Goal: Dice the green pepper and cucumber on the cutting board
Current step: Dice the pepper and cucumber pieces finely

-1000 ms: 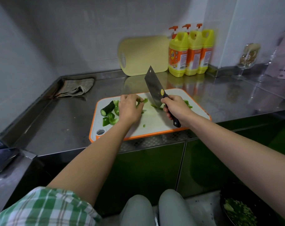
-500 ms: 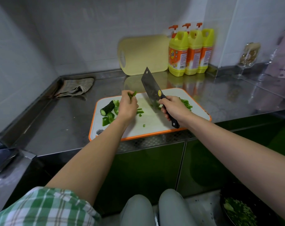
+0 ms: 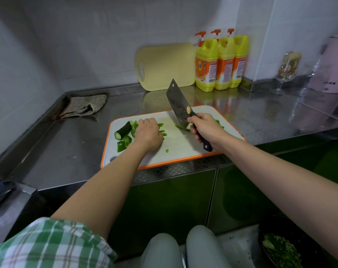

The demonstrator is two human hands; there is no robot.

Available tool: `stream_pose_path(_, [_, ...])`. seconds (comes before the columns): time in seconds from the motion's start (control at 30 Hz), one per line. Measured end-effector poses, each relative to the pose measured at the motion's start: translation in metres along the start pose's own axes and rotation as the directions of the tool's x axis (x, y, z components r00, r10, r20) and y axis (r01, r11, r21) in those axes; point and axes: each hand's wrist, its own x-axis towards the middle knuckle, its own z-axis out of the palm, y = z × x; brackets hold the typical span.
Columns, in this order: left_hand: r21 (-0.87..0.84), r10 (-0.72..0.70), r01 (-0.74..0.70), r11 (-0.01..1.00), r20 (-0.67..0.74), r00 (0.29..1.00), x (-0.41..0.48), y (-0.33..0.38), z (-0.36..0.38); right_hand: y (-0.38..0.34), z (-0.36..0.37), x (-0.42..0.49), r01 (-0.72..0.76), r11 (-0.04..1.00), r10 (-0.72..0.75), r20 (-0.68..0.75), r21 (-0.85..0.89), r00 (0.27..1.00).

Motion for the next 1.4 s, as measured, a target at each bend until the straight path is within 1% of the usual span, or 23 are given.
stream_pose_path(0.23, [0.106, 0.054, -0.058, 0.993, 0.044, 0.998, 0.003, 0.000, 0.002, 0.001, -0.003, 0.001, 0.005, 1.000, -0.005, -0.025, -0.005, 1.000])
stream_pose_path(0.37, [0.262, 0.057, -0.075, 0.962, 0.078, 0.995, 0.008, 0.006, 0.005, 0.001, -0.008, -0.001, -0.001, 1.000, 0.001, -0.026, 0.010, 1.000])
stream_pose_path(0.47, [0.329, 0.040, -0.061, 0.942, 0.071, 0.997, 0.009, 0.006, 0.007, 0.000, -0.013, -0.001, -0.010, 1.000, 0.011, -0.035, 0.030, 0.999])
stream_pose_path(0.53, [0.301, 0.018, -0.032, 0.953, 0.048, 0.999, 0.012, 0.005, 0.008, 0.000, -0.017, 0.000, -0.021, 0.999, 0.022, -0.041, 0.042, 0.999])
stream_pose_path(0.6, [0.238, 0.049, -0.049, 0.970, 0.008, 0.999, 0.017, 0.010, 0.007, 0.000, -0.020, 0.001, -0.033, 0.998, 0.036, -0.047, 0.061, 0.998])
stream_pose_path(0.67, [0.130, 0.122, -0.117, 0.985, -0.032, 0.992, 0.024, 0.022, 0.003, -0.001, -0.023, 0.002, -0.044, 0.995, 0.049, -0.058, 0.090, 0.997])
stream_pose_path(0.7, [0.047, 0.151, -0.148, 0.988, -0.055, 0.987, 0.026, 0.029, 0.001, -0.001, -0.025, 0.002, -0.049, 0.992, 0.057, -0.065, 0.113, 0.996])
stream_pose_path(0.73, [-0.033, 0.168, -0.171, 0.985, -0.067, 0.983, 0.029, 0.037, 0.000, -0.001, -0.027, 0.003, -0.055, 0.989, 0.065, -0.072, 0.141, 0.995])
stream_pose_path(0.77, [-0.077, 0.188, -0.192, 0.978, -0.059, 0.980, 0.030, 0.043, 0.001, -0.002, -0.029, 0.003, -0.060, 0.984, 0.074, -0.080, 0.168, 0.994])
stream_pose_path(0.8, [-0.084, 0.212, -0.215, 0.973, -0.041, 0.976, 0.033, 0.048, 0.004, -0.002, -0.031, 0.004, -0.065, 0.979, 0.083, -0.087, 0.192, 0.993])
stream_pose_path(0.9, [0.018, 0.295, -0.296, 0.955, 0.045, 0.954, 0.039, 0.052, 0.015, -0.001, -0.039, 0.005, -0.089, 0.966, 0.115, -0.097, 0.241, 0.989])
stream_pose_path(0.97, [0.060, 0.319, -0.322, 0.945, 0.051, 0.946, 0.044, 0.049, 0.016, 0.001, -0.043, 0.007, -0.107, 0.962, 0.134, -0.095, 0.252, 0.986])
stream_pose_path(1.07, [0.113, 0.315, -0.317, 0.942, 0.035, 0.948, 0.045, 0.047, 0.017, 0.002, -0.044, 0.007, -0.120, 0.957, 0.147, -0.085, 0.263, 0.985])
stream_pose_path(1.1, [0.099, 0.302, -0.303, 0.948, 0.022, 0.953, 0.043, 0.048, 0.016, 0.002, -0.043, 0.006, -0.122, 0.956, 0.148, -0.081, 0.268, 0.986])
stream_pose_path(1.17, [0.012, 0.227, -0.226, 0.974, -0.032, 0.973, 0.038, 0.048, 0.013, 0.000, -0.041, 0.004, -0.126, 0.951, 0.151, -0.070, 0.281, 0.986])
stream_pose_path(1.27, [-0.158, 0.028, -0.050, 0.986, -0.137, 0.990, 0.035, 0.036, 0.003, -0.007, -0.034, -0.002, -0.157, 0.939, 0.173, -0.024, 0.305, 0.985])
stream_pose_path(1.33, [-0.292, -0.116, 0.066, 0.954, -0.159, 0.980, 0.032, 0.026, -0.007, -0.012, -0.025, -0.007, -0.189, 0.933, 0.192, 0.020, 0.307, 0.981])
stream_pose_path(1.4, [-0.408, -0.243, 0.162, 0.898, -0.155, 0.958, 0.025, 0.017, -0.016, -0.016, -0.014, -0.014, -0.210, 0.941, 0.202, 0.057, 0.266, 0.978])
